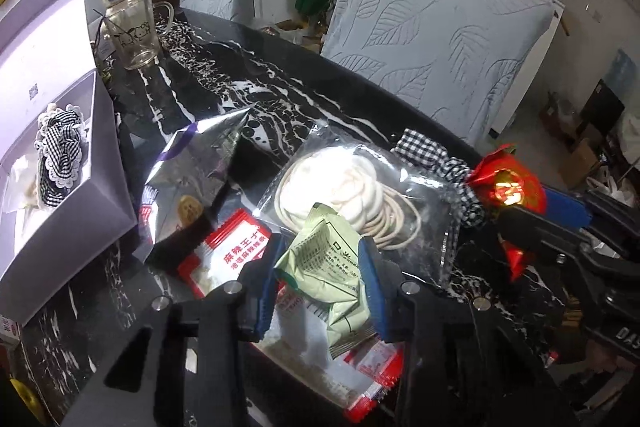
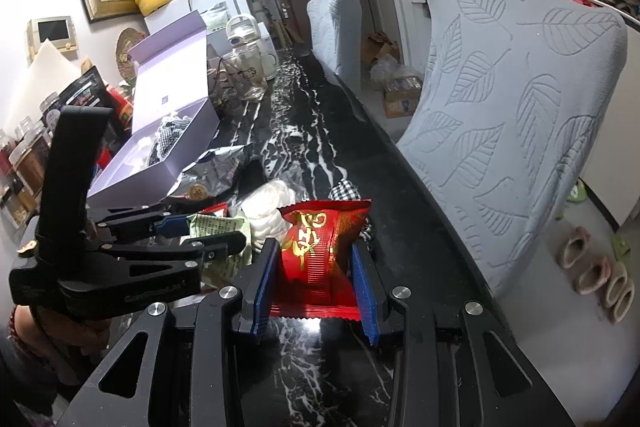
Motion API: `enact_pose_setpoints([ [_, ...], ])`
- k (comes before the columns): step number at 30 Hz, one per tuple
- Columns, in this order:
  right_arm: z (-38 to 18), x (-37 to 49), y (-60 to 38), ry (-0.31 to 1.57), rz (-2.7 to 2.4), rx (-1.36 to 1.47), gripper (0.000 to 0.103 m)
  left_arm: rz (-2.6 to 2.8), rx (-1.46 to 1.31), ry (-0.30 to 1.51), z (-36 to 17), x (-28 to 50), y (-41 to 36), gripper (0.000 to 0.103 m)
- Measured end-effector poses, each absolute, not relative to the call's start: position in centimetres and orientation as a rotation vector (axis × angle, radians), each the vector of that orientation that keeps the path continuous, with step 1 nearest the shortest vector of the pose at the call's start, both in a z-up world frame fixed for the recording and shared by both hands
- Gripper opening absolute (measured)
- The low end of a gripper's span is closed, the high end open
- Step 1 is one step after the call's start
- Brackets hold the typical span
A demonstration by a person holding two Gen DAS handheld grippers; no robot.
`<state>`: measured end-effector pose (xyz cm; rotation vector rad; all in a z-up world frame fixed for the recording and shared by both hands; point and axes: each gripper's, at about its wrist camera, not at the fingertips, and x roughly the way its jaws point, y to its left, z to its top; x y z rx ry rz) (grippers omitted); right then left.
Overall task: Organize soft objects
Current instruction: 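Grasp the green packet with the left gripper while the right grasps the red snack packet, then carry the green packet and red snack packet with both grippers to the gift box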
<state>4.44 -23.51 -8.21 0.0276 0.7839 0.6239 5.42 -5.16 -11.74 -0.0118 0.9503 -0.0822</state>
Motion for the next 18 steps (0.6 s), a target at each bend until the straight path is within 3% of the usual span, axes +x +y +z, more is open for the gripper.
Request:
enact_pose_setpoints([
  [18, -7.1, 1.6, -21.3, 0.778, 0.733, 0.030, 0.035, -0.070, -0.045, 0.867, -8.5, 0.1, -3.5, 0.037],
])
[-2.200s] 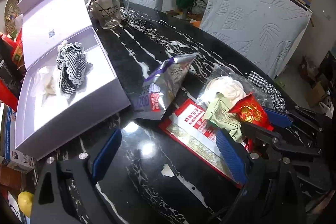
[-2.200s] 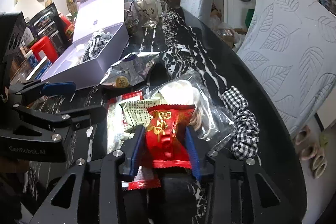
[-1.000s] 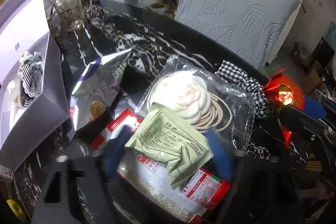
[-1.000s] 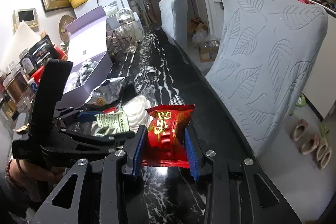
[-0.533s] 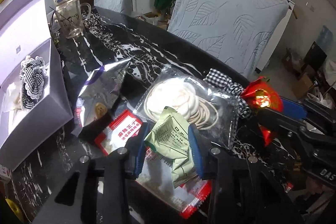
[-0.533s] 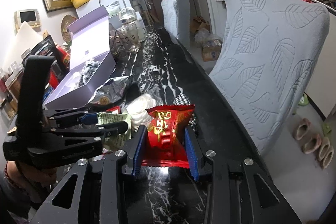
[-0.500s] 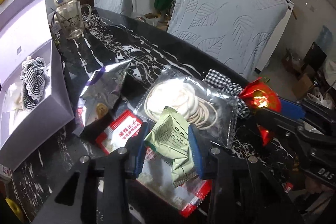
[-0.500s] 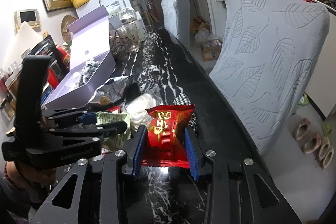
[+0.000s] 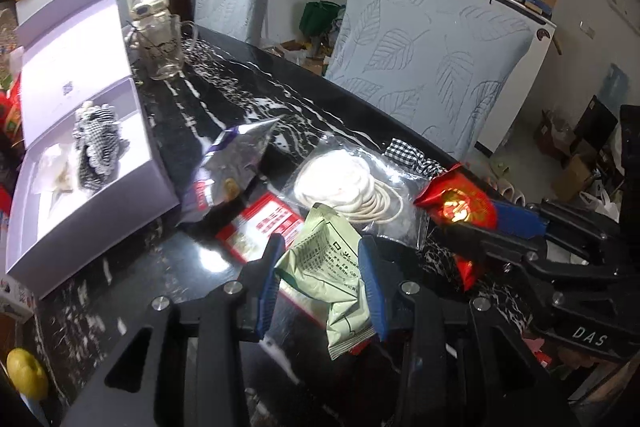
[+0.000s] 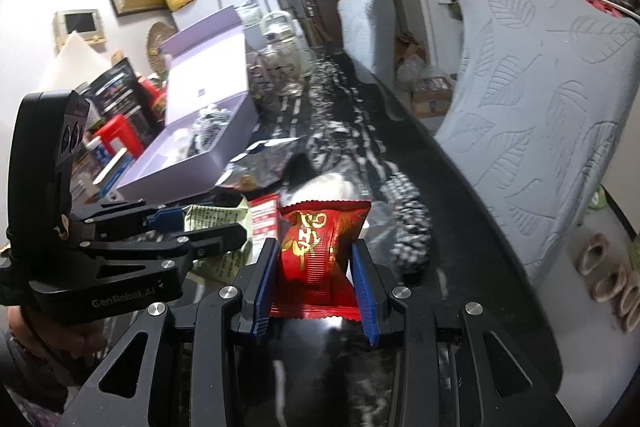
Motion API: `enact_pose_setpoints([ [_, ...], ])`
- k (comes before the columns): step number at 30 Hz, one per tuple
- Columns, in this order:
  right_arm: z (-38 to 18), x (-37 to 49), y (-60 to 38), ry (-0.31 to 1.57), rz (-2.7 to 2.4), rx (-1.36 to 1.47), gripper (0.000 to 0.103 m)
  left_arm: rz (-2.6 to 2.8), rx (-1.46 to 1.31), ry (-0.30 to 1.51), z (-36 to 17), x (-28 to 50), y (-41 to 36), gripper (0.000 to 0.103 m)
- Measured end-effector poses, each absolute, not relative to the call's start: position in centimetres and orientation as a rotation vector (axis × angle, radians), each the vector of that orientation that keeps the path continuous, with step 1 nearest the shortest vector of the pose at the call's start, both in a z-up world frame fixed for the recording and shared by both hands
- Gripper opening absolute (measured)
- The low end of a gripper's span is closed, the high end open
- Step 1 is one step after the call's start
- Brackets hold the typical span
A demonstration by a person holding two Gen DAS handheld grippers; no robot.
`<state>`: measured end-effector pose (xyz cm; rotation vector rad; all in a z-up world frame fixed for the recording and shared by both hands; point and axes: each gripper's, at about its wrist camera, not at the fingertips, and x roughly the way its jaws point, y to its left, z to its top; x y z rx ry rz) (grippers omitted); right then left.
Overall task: Organize soft objects
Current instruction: 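Carry the green packet and red snack packet with both grippers to the gift box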
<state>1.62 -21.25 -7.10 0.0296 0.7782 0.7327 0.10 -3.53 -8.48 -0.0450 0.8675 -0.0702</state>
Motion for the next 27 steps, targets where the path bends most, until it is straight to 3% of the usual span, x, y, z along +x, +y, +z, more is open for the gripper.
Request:
enact_pose_setpoints([
  [12, -4.7, -1.4, -16.3, 0.729, 0.918, -0.007, 0.035, 0.045, -0.111, 0.753, -4.5, -5.2, 0.6, 0.037],
  [27, 3.9, -1.9, -9.8, 0.512, 1.070, -0.081, 0.035, 0.138, -0.090, 0.494, 4.0, -8.9, 5.7, 0.037],
])
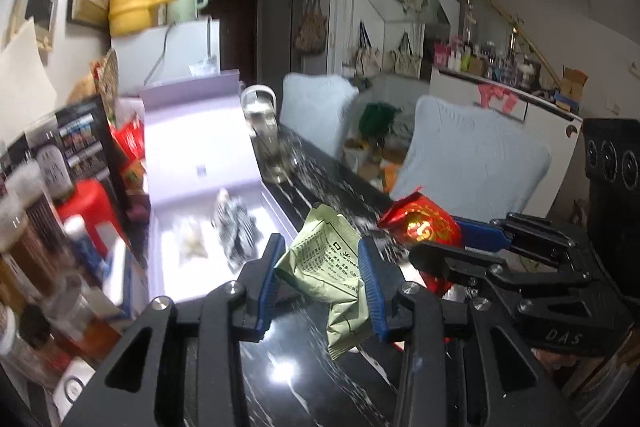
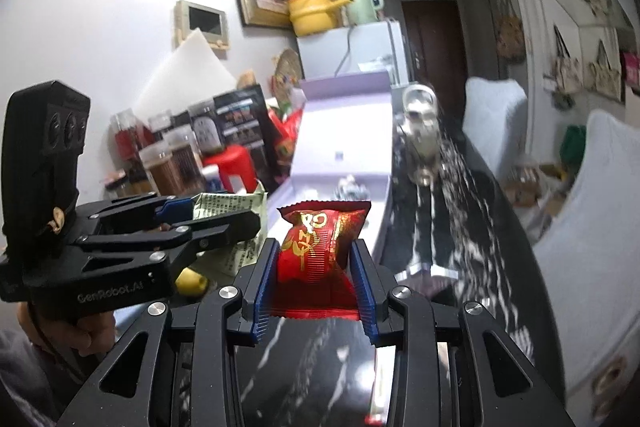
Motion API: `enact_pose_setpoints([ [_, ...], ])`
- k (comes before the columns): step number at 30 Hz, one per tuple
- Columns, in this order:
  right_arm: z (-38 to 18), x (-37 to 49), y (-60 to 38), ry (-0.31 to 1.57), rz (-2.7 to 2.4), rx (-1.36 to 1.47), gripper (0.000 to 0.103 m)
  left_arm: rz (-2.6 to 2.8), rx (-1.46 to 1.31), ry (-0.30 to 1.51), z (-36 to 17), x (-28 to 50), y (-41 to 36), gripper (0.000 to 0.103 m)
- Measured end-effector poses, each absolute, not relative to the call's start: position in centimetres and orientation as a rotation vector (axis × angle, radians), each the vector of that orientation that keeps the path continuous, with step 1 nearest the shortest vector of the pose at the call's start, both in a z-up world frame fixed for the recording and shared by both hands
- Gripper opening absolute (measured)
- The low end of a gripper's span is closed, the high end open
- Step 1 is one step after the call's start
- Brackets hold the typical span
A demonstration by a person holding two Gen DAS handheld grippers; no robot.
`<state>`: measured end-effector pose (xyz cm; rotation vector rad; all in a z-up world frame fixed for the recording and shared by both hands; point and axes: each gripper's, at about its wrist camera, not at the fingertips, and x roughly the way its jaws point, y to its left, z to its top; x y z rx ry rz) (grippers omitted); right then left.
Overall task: Organize soft objects
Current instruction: 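Carry the green packet and red snack packet with both grippers to the gift box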
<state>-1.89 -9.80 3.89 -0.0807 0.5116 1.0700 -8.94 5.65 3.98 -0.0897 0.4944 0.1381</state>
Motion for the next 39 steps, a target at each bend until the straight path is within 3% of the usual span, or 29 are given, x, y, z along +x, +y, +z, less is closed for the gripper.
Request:
enact_pose_setpoints([
  [18, 11.2, 3.9, -3.2, 0.359, 1.098, -0.066, 0.035, 0.239, -0.084, 0.292, 9.5, -4.2, 13.8, 0.037],
  [39, 6.5, 14.2, 6.8, 0.542, 1.097, -0.069, 0.035, 0.388, -0.143, 0.396, 5.8, 4.4, 22.2, 0.037],
])
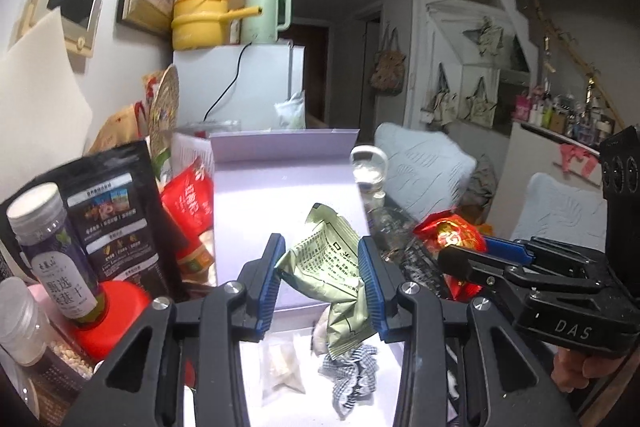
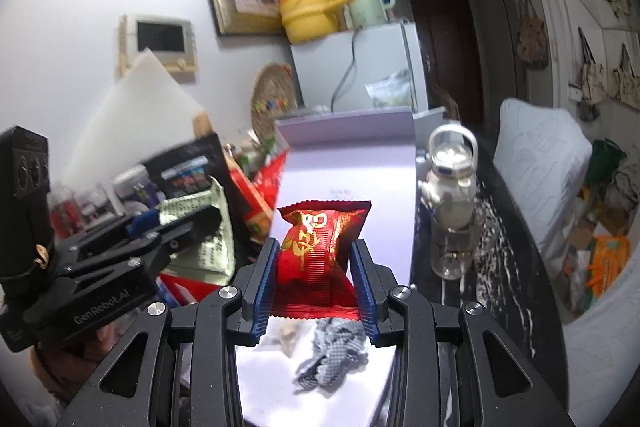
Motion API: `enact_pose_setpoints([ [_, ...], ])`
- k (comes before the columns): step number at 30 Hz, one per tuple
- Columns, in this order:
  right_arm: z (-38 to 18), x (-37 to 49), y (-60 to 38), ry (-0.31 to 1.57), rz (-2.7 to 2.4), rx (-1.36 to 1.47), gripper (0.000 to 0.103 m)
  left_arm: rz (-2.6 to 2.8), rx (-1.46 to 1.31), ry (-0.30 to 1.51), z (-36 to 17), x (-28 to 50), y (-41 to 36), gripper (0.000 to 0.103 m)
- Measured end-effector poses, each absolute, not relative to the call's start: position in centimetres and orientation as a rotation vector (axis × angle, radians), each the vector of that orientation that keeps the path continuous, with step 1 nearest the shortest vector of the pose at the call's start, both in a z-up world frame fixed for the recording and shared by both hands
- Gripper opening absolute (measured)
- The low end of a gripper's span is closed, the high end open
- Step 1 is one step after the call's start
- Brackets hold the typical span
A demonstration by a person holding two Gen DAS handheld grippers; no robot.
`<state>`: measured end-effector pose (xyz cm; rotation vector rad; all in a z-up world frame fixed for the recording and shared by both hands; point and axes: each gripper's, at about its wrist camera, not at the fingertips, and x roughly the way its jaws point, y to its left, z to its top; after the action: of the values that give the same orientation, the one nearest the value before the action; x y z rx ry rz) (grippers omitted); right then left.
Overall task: Organize soft objects
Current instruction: 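Carry the green packet and red snack packet with both grippers to the gift box, then lower both packets into the gift box and open both grippers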
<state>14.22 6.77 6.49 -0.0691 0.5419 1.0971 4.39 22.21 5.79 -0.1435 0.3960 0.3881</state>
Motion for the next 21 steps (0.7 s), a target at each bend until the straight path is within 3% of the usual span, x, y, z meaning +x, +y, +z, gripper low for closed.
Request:
enact_pose_setpoints([
  [21, -0.9, 18.7, 11.0, 0.789, 1.027, -0.166, 0.035, 0.420, -0.181, 0.630, -0.7, 9.7, 25.2, 0.037],
])
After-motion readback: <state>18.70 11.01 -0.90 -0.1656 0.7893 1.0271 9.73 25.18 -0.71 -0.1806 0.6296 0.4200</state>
